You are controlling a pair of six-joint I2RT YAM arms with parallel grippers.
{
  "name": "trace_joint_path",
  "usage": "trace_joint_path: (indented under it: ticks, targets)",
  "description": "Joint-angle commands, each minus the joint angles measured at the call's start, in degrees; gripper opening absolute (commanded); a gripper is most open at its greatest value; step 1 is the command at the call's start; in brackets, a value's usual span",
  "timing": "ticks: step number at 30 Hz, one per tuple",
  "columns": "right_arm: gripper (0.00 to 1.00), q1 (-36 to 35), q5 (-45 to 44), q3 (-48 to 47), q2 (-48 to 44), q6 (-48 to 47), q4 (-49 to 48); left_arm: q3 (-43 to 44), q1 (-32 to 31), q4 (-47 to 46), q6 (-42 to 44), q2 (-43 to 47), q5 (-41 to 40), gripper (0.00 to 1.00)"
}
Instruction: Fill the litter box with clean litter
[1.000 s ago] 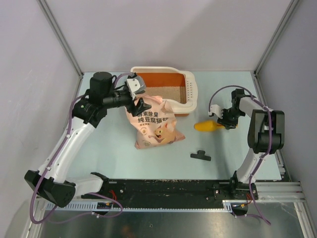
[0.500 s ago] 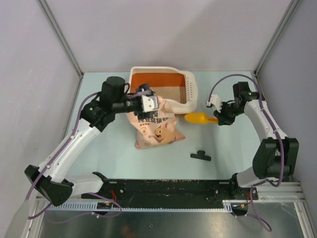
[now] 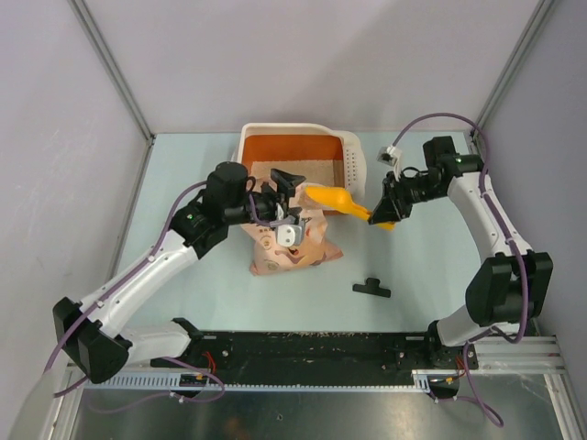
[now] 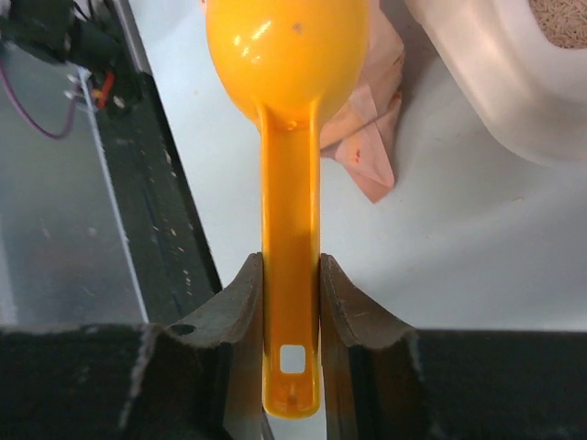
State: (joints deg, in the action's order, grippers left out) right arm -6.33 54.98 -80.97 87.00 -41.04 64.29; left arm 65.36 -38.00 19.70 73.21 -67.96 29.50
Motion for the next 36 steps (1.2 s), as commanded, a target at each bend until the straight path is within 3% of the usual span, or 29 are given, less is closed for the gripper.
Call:
trace_joint_path:
  ticks: [1, 9, 17, 23, 31, 35, 36]
  targets:
    - [0.0, 3.0, 9.8, -4.3, 1.5, 8.9, -0.7, 0.9, -0.3, -5.7, 6.8, 0.4, 6.2, 0.76]
    - [0.0, 3.3, 18.8, -2.7, 2.0, 26.9, -10.8, -1.2, -1.9, -15.9, 11.7, -2.7, 5.4, 0.75]
    - [0.0, 2.1, 23.5, -0.2, 2.0, 35.3, -17.9, -2.5, -3.9, -25.2, 17.2, -7.5, 2.4, 0.72]
    - [0.0, 1.2, 24.3, 1.5, 1.5, 38.4, -20.1, -2.1, -5.3, -31.5, 20.1, -10.7, -1.9, 0.58]
    - [0.0, 0.1, 23.9, 2.6, 0.6, 39.5, -21.0, -1.7, -5.9, -32.7, 21.5, -13.2, -6.2, 0.43]
    - [0.0, -0.2, 24.0, 2.7, 0.7, 40.8, -23.2, -1.1, -6.0, -32.7, 22.5, -14.8, -9.3, 0.27]
    - [0.0, -0.2, 24.0, 2.7, 0.8, 42.2, -23.7, -1.0, -5.9, -32.7, 22.4, -15.1, -9.8, 0.18]
